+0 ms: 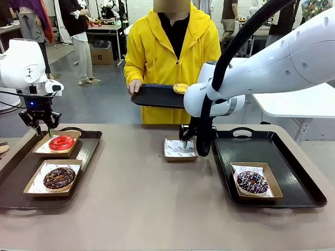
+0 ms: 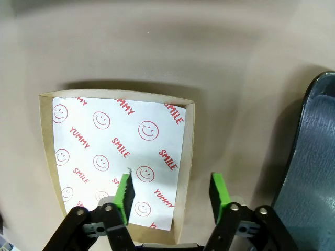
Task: Individually package the donuts and arrange them on the tray.
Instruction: Place the picked Paper togo box on the Handle tray while simultaneously picking up another Paper togo box from the table with the other hand.
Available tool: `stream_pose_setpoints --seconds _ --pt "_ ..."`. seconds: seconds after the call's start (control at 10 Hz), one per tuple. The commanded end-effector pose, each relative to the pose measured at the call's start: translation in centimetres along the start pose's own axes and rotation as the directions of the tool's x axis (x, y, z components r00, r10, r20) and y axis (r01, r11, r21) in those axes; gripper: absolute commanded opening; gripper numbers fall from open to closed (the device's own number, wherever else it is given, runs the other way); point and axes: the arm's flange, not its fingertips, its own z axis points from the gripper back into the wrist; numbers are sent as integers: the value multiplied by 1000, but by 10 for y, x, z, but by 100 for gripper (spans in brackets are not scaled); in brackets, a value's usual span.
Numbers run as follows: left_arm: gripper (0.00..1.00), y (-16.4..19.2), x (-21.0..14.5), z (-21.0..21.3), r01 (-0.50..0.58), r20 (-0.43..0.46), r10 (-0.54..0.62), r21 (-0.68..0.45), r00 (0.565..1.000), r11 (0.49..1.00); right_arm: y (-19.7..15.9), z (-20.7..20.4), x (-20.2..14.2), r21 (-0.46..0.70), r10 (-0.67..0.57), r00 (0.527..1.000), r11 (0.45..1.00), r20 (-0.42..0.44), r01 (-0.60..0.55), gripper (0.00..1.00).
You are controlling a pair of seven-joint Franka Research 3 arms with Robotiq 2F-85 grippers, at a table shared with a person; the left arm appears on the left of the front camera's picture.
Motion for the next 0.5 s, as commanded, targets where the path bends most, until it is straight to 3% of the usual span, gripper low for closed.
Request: stream_pose_setpoints --seconds 0.0,0.1,0.2,0.3,0.4 --pt "100 4 -5 1 2 25 -2 -14 1000 1000 0 1 7 14 7 1000 1000 -14 -7 35" --pt "100 4 -6 2 3 26 -3 -18 1000 1000 0 1 7 13 5 1000 1000 -13 -5 0" --pt "100 4 -6 2 5 27 -5 -20 1000 1000 0 1 7 12 1 1000 1000 -16 0 12" --pt "100 4 -6 2 8 26 -7 -23 1000 1000 0 1 7 12 -22 1000 1000 -16 22 0" --pt "100 4 -7 2 11 26 -10 -26 1000 1000 -1 2 8 12 -35 999 999 -12 35 0"
